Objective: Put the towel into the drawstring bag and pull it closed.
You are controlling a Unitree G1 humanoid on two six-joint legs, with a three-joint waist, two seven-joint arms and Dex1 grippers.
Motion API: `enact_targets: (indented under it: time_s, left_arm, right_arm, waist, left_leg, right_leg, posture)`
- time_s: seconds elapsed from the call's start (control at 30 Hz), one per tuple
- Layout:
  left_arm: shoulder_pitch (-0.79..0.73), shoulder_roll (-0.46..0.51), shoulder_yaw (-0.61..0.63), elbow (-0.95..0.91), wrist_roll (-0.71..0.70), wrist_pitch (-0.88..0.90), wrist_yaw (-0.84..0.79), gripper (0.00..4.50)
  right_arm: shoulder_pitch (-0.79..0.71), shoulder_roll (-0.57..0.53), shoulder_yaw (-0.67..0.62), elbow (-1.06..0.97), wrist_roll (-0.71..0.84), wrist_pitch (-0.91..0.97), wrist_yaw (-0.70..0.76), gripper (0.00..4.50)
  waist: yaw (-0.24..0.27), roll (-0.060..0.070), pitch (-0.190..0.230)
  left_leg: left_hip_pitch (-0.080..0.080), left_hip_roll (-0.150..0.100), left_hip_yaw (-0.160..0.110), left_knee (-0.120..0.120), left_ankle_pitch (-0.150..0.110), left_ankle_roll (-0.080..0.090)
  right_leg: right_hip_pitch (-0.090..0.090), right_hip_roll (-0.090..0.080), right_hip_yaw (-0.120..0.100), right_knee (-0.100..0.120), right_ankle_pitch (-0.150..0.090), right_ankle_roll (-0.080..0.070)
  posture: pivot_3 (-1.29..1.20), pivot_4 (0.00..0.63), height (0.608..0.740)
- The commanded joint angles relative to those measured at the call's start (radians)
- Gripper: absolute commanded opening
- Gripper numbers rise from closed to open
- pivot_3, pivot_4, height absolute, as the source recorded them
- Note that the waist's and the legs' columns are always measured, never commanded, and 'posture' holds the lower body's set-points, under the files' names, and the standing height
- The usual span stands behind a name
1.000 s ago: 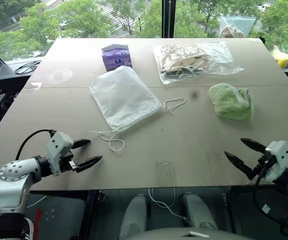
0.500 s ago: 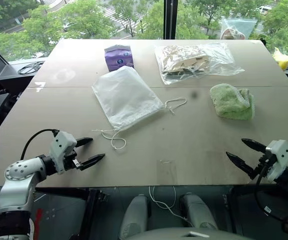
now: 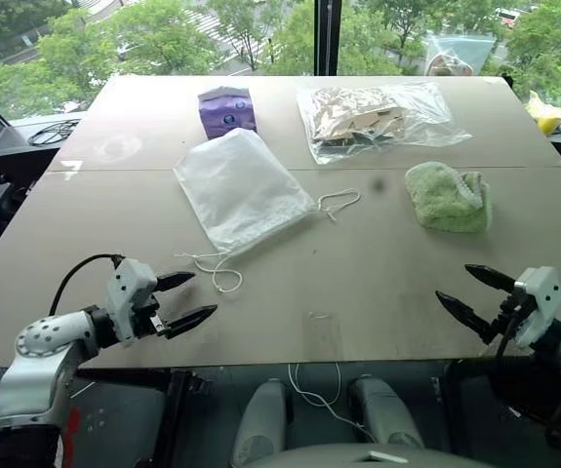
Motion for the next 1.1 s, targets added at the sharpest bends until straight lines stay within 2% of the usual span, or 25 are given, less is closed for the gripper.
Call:
enact_targets:
  time_s: [0.03,0.13,0.27,0.37,0.57,0.77,1.1]
  left_arm:
    - [-0.022,-0.001,0.033,-0.078,-0.047,0.031,0.025,4.5]
    - [-0.083,-0.04,-0.005,-0.106,-0.034,0.031,0.082,4.5]
    - [-0.21,-0.129,-0.097,-0.051,0.125,-0.069,0.227,4.5]
    - [-0.272,-0.168,-0.146,0.004,0.206,-0.137,0.274,4.5]
    - [-0.379,-0.161,-0.246,0.161,0.464,-0.42,0.399,4.5]
    - [-0.345,-0.161,-0.24,0.171,0.617,-0.577,0.564,4.5]
    - [-0.253,-0.213,-0.255,0.15,0.799,-0.571,0.796,4.5]
  right_arm:
    - [-0.031,0.013,0.011,-0.062,0.039,0.017,-0.002,4.48]
    - [-0.055,0.025,0.025,-0.1,0.06,0.04,-0.013,4.48]
    - [-0.067,0.041,0.057,-0.171,0.067,0.075,-0.047,4.48]
    - [-0.063,0.055,0.082,-0.211,0.059,0.093,-0.073,4.48]
    - [-0.041,0.068,0.102,-0.256,0.044,0.099,-0.109,4.48]
    - [0.007,0.058,0.078,-0.3,0.063,0.109,-0.132,4.48]
    - [-0.002,0.054,0.075,-0.324,0.074,0.139,-0.149,4.48]
  waist:
    - [0.0,0.0,0.0]
    - [0.0,0.0,0.0]
    - [0.006,0.0,0.0]
    - [0.002,-0.001,0.0]
    - [0.0,-0.001,0.0]
    - [0.001,-0.001,0.0]
    - [0.001,-0.001,0.0]
  left_leg:
    - [0.0,0.0,0.0,0.0,0.0,0.0]
    - [0.0,0.0,0.0,0.0,0.0,0.0]
    - [-0.001,-0.002,-0.001,0.001,0.0,0.0]
    - [-0.001,-0.002,-0.002,0.001,0.0,0.0]
    - [0.0,-0.003,-0.003,0.001,0.0,0.0]
    - [0.0,-0.003,-0.002,0.001,0.0,0.0]
    - [0.0,-0.003,-0.002,0.002,0.0,0.0]
  right_leg:
    - [0.0,0.0,0.0,0.0,0.0,0.0]
    - [0.0,0.0,0.0,0.0,0.0,0.0]
    - [0.0,0.0,0.0,0.001,0.0,0.0]
    - [0.001,0.0,0.0,0.002,0.0,0.0]
    - [0.001,0.001,0.0,0.004,0.0,0.0]
    - [0.001,0.0,0.0,0.004,0.0,0.0]
    - [0.001,0.0,0.0,0.004,0.0,0.0]
  posture:
    - [0.0,0.15,0.74]
    - [0.0,0.15,0.74]
    - [0.0,0.15,0.74]
    - [0.0,0.15,0.74]
    - [0.0,0.15,0.74]
    - [0.0,0.15,0.74]
    - [0.0,0.15,0.74]
